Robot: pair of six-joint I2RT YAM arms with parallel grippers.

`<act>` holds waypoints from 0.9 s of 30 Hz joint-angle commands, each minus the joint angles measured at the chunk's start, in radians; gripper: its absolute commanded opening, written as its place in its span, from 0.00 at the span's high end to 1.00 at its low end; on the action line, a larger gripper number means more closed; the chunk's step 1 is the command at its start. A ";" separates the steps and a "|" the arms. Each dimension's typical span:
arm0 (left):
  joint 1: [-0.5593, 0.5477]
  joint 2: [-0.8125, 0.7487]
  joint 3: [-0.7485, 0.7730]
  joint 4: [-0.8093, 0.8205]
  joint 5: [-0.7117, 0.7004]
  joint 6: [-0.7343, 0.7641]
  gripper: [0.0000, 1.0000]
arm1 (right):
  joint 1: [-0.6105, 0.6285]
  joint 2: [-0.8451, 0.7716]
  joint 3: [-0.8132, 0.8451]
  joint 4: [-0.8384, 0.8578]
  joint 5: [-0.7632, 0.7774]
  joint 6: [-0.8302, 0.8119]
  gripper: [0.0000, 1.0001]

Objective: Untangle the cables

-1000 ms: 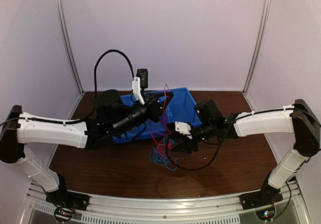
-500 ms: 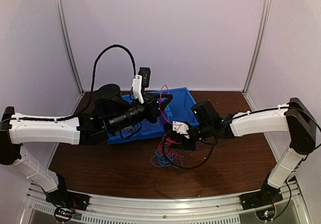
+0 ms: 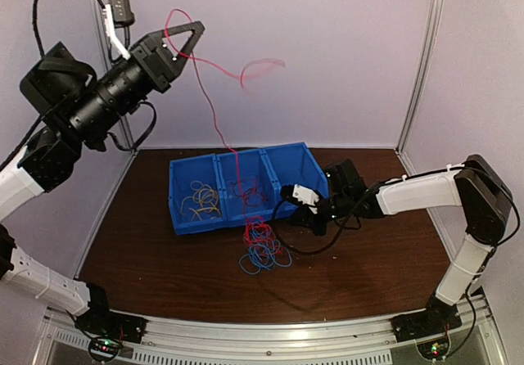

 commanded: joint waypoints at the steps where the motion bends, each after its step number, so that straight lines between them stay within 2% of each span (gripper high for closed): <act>1: -0.005 -0.072 0.053 -0.065 -0.092 0.105 1.00 | -0.074 -0.046 -0.026 -0.008 -0.004 0.018 0.95; 5: -0.005 -0.126 0.040 -0.068 -0.170 0.131 1.00 | -0.107 -0.094 -0.025 -0.022 -0.069 0.002 0.91; 8: -0.005 -0.139 -0.009 -0.063 -0.181 0.117 1.00 | -0.081 -0.141 0.036 -0.139 -0.152 -0.051 0.79; 13: -0.006 -0.143 -0.118 -0.055 -0.169 0.061 1.00 | 0.039 -0.164 0.150 -0.198 -0.187 -0.041 0.58; 19: -0.005 -0.147 -0.199 -0.011 -0.183 0.006 1.00 | 0.179 -0.026 0.285 -0.174 -0.191 0.034 0.47; 27: -0.006 -0.058 -0.081 -0.005 -0.094 -0.010 1.00 | 0.280 0.115 0.414 -0.061 -0.169 0.149 0.38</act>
